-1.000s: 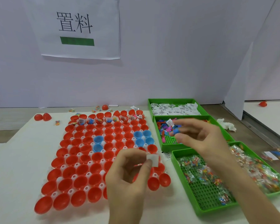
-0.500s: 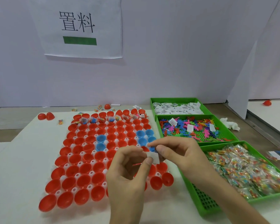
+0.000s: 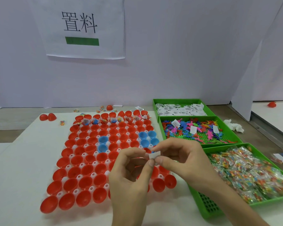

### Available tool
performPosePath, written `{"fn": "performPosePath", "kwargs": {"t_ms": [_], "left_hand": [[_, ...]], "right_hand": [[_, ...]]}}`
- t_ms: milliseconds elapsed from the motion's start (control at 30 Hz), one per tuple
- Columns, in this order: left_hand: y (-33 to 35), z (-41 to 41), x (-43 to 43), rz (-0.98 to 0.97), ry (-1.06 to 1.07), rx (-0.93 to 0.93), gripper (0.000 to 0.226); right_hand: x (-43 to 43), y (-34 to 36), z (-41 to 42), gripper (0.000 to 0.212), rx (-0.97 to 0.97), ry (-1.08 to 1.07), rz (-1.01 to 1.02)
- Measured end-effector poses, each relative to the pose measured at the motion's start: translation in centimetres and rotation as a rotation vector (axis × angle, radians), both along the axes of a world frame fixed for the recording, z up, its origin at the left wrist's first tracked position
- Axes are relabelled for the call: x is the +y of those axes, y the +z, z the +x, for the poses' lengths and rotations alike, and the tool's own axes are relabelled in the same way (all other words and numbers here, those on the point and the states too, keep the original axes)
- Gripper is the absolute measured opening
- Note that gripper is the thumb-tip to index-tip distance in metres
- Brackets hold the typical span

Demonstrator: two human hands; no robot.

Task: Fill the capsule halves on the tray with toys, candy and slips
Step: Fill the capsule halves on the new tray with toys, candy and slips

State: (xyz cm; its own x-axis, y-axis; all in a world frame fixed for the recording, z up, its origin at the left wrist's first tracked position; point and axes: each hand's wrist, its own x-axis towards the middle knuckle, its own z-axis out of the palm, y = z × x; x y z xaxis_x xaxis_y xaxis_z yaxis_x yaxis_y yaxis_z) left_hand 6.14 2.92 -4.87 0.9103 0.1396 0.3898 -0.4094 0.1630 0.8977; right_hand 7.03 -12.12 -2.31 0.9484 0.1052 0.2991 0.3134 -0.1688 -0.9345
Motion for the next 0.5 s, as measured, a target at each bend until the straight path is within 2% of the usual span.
{"fn": "performPosePath", "kwargs": {"t_ms": [133,333,500], "left_hand": [[0.13,0.08,-0.11,-0.028,-0.06,0.032,0.021],[0.02,-0.02,-0.02,0.064,-0.085,0.027,0.019],[-0.3,0.0,-0.17,0.197,-0.006,-0.082,0.017]], "right_hand": [[-0.05,0.11,-0.08,0.018,-0.046,-0.004,-0.005],[-0.49,0.39,0.0,0.02,-0.066,0.057,0.026],[-0.97,0.84,-0.23,0.014,-0.115,0.057,-0.124]]}}
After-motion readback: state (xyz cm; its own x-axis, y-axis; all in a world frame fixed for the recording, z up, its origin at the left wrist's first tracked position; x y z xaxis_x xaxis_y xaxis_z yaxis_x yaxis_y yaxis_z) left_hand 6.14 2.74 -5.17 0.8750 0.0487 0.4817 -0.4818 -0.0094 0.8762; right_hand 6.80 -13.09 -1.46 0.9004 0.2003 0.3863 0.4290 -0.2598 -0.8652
